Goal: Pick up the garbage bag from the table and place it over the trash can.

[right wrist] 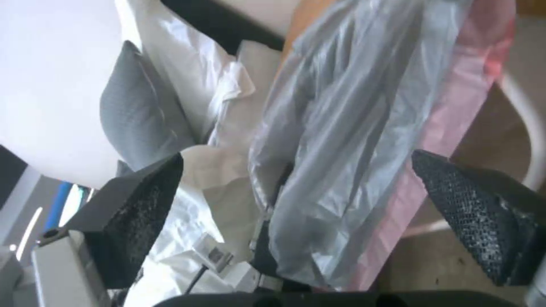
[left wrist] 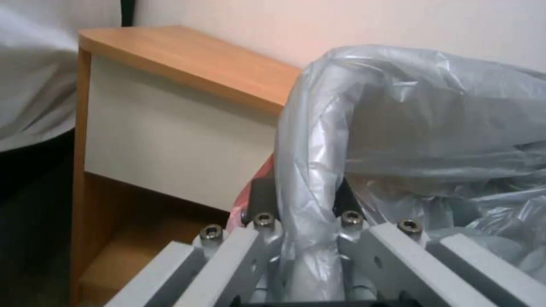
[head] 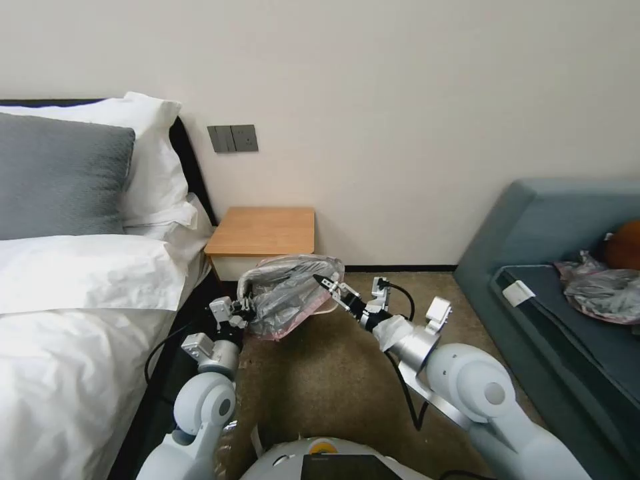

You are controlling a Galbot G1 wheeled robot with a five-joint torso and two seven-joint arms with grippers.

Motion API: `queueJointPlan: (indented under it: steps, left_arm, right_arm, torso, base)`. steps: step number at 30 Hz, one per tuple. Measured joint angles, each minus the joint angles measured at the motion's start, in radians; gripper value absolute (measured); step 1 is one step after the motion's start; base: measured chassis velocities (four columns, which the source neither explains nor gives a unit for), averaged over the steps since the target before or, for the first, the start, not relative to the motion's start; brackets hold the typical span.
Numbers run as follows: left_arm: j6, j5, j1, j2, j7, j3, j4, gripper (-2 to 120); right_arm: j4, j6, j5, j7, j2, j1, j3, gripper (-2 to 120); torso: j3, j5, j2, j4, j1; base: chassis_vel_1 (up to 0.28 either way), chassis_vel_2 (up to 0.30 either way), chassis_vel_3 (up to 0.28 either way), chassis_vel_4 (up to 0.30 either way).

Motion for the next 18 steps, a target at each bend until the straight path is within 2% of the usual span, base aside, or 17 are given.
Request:
queueJointPlan:
  steps: [10,18]
  left_arm:
    - [-0.04,0.079,-0.006,-0.001,0.013,0.008,-0.005,3]
    - [-0.047,0.097,-0.005,-0.003,0.018,0.011,-0.018,3]
  right_arm:
    - [-0.052,-0.006,-0.052,0.036,0.003,0.004,-0.013,100]
    - [-0.069,-0.003,-0.063,0.047,0.005,0.015,-0.031,100]
  torso:
    - [0.0,0.0,0.0,-0.0002,0.0]
    - [0.0,0.0,0.0,-0.0002,0.0]
  base:
    - [0.0,0.0,0.0,0.0]
    - [0.0,0.0,0.0,0.0]
